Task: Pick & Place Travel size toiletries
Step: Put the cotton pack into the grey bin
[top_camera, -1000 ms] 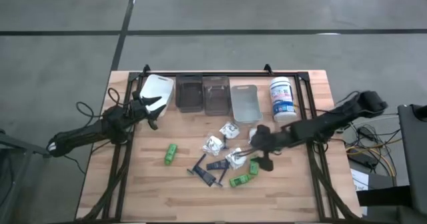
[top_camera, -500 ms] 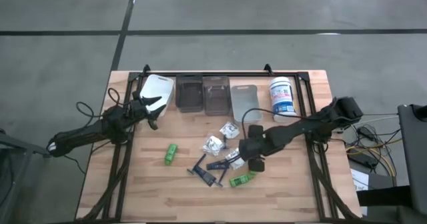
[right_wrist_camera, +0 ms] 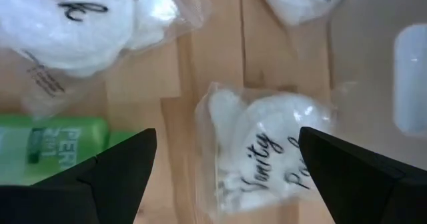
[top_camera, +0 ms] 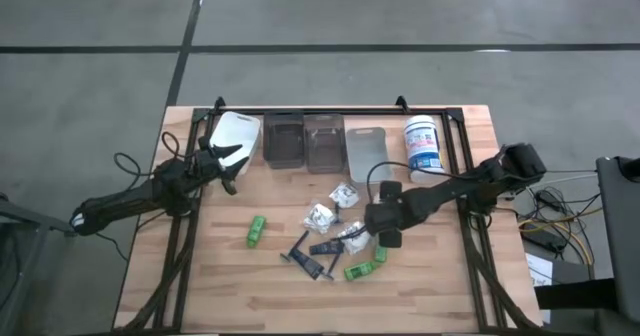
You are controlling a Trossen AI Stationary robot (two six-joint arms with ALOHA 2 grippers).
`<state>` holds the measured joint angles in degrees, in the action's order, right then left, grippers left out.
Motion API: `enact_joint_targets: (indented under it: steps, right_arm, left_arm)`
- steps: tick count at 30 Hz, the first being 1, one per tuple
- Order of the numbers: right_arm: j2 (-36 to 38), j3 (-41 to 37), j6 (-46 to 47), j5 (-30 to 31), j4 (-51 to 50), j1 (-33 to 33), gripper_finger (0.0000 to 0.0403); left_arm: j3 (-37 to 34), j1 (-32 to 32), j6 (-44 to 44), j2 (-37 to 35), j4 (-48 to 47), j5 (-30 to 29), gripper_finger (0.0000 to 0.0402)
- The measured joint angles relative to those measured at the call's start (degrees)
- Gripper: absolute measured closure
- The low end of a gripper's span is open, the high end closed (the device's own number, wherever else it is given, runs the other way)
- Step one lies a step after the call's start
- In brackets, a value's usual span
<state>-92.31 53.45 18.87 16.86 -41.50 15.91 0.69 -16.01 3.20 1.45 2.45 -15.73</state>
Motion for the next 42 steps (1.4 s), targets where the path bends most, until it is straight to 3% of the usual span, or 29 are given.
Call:
enact_joint_targets:
  steps: [4, 13, 42]
  right_arm:
    - [1.6, -4.2, 0.7, 0.2, 7.1, -0.4, 0.0039]
    - [1.4, -7.5, -0.4, 3.9, 8.3, -0.5, 0.0059]
    - [1.4, -8.9, -2.8, 3.0, 8.8, -0.6, 0.0362]
  left_arm:
    - [0.0, 0.0, 0.0, 0.0, 0.0, 0.0, 0.0195]
    - [0.0, 0.0, 0.0, 0.0, 0.1, 0.0, 0.0195]
    - [0.0, 0.0, 0.0, 0.0, 0.1, 0.0, 0.0195]
